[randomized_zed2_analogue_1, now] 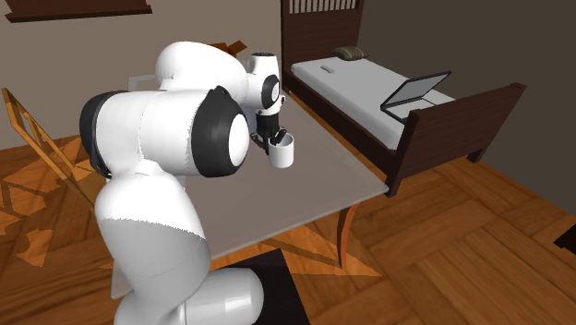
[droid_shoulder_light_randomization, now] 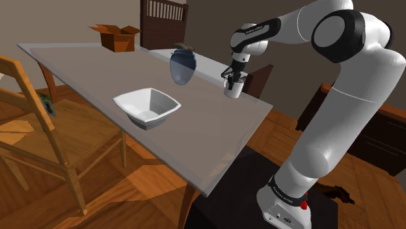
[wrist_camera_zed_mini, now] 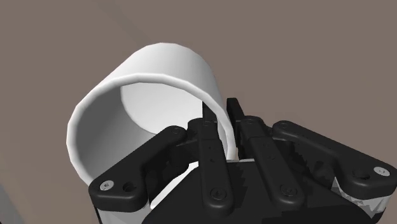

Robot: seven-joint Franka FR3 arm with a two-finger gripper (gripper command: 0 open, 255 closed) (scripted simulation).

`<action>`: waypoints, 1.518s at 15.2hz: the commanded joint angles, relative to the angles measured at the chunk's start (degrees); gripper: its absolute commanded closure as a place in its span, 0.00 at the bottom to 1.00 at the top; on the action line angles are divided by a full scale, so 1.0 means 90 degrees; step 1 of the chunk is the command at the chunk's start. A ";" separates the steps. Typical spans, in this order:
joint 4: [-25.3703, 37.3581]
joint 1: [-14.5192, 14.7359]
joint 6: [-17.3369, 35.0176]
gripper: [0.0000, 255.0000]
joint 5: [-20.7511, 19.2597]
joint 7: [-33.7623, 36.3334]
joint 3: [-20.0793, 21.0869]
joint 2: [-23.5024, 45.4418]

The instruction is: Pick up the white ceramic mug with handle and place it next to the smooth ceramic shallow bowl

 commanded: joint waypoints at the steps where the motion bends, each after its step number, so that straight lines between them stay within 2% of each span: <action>1: 0.0102 0.0002 -0.0164 1.00 -0.0030 0.0013 -0.0003 -0.0068; 15: 0.1034 0.0018 -0.1305 1.00 -0.0124 0.0074 0.0001 -0.0293; 23: 0.1864 0.0531 -0.1502 1.00 0.0082 0.1039 0.0485 0.0374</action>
